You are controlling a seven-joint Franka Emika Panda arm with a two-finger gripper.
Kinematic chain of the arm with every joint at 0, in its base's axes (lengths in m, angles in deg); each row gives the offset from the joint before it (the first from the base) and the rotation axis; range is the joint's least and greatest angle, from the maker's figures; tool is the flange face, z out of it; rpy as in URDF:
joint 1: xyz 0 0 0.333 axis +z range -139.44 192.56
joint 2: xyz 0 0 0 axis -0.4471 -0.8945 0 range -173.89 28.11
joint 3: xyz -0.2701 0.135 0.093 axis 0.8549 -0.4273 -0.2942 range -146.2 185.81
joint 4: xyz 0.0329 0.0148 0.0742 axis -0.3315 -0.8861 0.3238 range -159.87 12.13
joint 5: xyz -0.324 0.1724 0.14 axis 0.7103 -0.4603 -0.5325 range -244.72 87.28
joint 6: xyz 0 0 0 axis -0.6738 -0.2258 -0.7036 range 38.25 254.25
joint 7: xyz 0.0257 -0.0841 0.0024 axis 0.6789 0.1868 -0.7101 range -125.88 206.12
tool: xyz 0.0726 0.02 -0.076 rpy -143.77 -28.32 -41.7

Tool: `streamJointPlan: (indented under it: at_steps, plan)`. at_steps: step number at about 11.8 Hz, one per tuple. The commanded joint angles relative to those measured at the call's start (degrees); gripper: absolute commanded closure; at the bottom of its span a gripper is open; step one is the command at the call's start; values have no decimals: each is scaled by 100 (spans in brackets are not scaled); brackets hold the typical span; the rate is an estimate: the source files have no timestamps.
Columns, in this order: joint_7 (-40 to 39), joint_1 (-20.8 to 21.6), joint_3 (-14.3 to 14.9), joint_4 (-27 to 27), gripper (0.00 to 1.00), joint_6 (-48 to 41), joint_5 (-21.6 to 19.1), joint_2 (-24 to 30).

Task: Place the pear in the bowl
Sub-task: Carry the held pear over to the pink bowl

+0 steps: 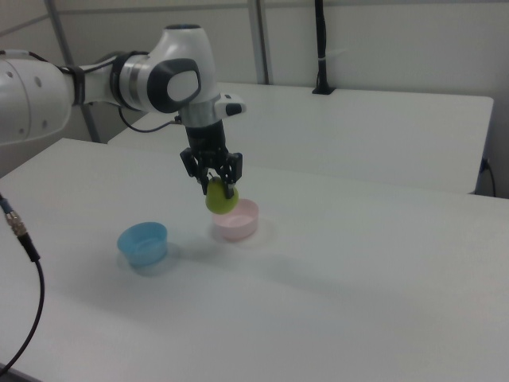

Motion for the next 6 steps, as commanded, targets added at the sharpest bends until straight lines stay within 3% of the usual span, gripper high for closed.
streamJointPlan:
  at_steps: [1,5,6]
  plan:
    - [598,306,167,597,84,483,-126,-889]
    - [935,333,159,545,82,1110,-117,-1224]
    - [944,333,159,536,75,1119,-117,-1320]
